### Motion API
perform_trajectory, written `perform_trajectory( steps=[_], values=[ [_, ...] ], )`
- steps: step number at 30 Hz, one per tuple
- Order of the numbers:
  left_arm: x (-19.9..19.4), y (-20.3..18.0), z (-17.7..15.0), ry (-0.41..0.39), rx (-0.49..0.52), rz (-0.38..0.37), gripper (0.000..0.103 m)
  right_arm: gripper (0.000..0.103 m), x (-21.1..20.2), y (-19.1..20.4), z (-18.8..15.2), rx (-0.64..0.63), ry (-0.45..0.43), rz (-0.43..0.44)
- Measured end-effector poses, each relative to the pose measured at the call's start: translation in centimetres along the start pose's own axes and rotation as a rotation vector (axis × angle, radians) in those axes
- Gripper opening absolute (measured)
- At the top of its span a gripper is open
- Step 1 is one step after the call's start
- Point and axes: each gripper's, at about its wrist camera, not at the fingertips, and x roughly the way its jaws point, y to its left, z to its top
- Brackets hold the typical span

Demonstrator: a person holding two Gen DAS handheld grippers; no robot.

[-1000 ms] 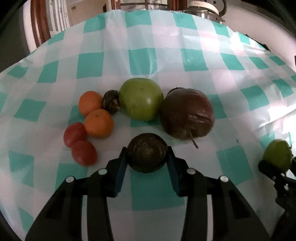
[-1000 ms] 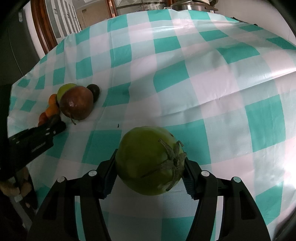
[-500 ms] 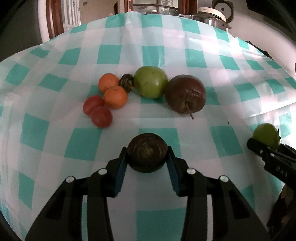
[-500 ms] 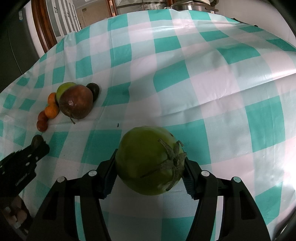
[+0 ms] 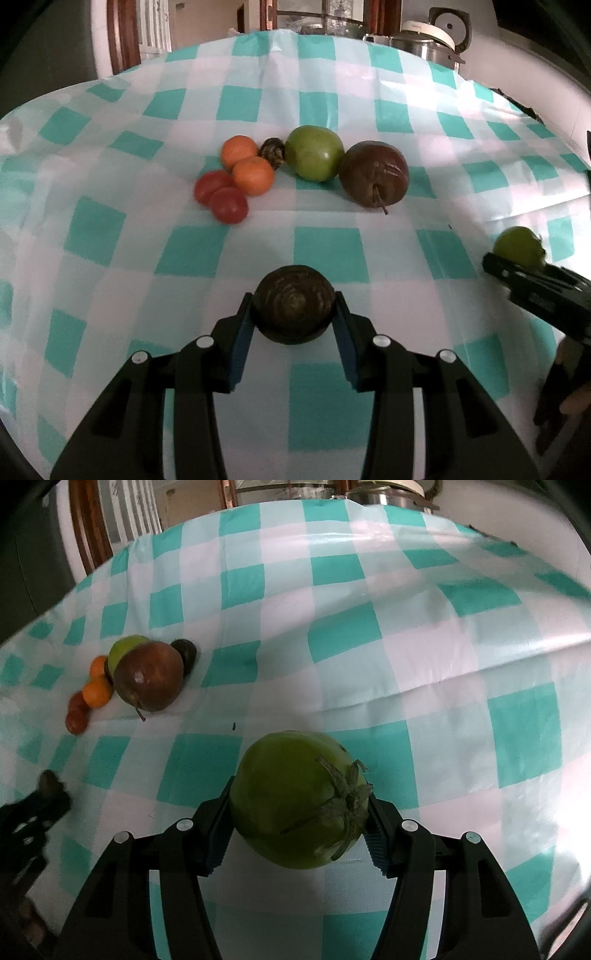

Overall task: Organize fruits
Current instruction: 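Carry both held fruits off the table down into the white bin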

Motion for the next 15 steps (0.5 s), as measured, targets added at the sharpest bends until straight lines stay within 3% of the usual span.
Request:
perform_trajectory(
  steps=[4,7,11,15],
  values=[
    [-3.4,1.9,-2.3,-0.042,-0.012,0.025,0.042,0.06,-1.6,2.6,-1.7,-0.029,0.029,0.081],
    [-6.8,5.1,-4.7,-0.077,-0.054,0.036,0.042,0.06,-4.6,6.7,-3.7,-0.113,0.001,0.163],
    [-12.3,10.3,-8.8,-0.12,-0.115,0.076,0.042,0.06,-9.9,13.7,-7.2,-0.288,-0.035,0.303],
    [-19.2,18.0,-15.6,-0.14,-0.214,0.159,0.042,0.06,-14.6,20.5,-11.2,-0.452,-0.049,0.447]
  ],
)
